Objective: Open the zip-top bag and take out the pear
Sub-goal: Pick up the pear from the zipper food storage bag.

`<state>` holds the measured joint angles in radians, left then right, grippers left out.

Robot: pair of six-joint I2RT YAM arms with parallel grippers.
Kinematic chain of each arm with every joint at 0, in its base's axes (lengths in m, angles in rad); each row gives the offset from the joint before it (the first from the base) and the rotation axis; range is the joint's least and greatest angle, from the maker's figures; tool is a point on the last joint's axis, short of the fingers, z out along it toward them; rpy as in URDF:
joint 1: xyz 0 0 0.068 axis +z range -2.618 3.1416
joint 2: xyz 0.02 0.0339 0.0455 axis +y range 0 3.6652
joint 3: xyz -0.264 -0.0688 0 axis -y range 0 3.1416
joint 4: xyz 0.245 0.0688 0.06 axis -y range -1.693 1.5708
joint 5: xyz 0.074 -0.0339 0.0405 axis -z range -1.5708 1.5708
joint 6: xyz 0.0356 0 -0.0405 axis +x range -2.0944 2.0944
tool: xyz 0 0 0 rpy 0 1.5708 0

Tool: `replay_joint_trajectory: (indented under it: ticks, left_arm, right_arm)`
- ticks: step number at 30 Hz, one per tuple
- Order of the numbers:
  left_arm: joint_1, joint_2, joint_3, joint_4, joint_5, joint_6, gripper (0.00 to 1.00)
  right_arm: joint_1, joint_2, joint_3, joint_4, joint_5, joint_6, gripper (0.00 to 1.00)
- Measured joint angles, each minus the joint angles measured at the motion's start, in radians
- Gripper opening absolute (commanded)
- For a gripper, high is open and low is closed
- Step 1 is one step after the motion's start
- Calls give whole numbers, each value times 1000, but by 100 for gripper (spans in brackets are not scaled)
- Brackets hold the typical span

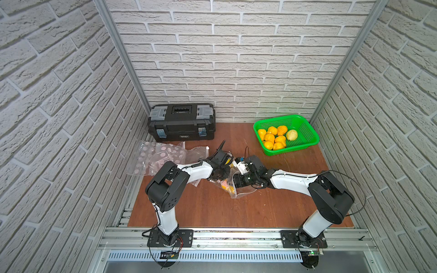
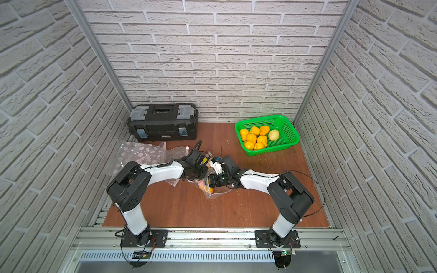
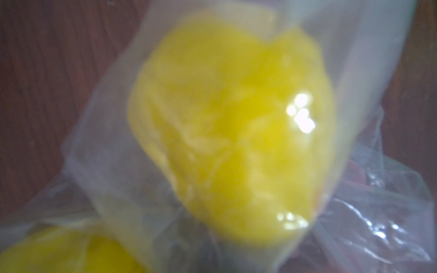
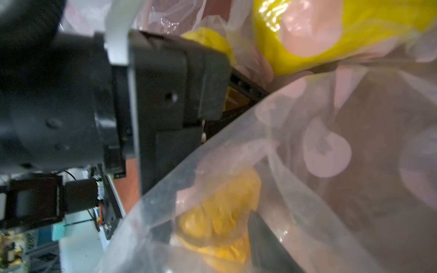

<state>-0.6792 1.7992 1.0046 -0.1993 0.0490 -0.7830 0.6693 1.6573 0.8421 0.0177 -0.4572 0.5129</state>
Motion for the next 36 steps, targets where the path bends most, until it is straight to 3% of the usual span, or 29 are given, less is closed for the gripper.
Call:
replay_joint_trajectory:
  ticks: [5, 10, 14, 18, 22, 29, 36]
  left_arm:
    - [0, -2, -2, 1, 0, 0, 0]
    - [5, -9, -11, 4, -6, -13, 1]
    - [14, -12, -19, 13, -11, -24, 9]
    - [19, -32, -27, 4, -31, -22, 31]
    - [31, -111, -62, -68, -57, -10, 42]
    - [48, -309, -66, -222, -66, 5, 42]
    - [29, -284, -67, -251, -35, -4, 38]
  right_arm:
    - [43, 13, 3, -23, 21, -66, 68]
    - [82, 53, 43, -53, 118, -101, 70]
    - [101, 72, 68, -66, 200, -107, 71]
    - [114, 79, 87, -78, 266, -111, 68]
    - [122, 74, 82, -91, 288, -128, 69]
    - [85, 16, 8, -143, 292, -140, 70]
    - [64, -37, -2, -155, 242, -167, 67]
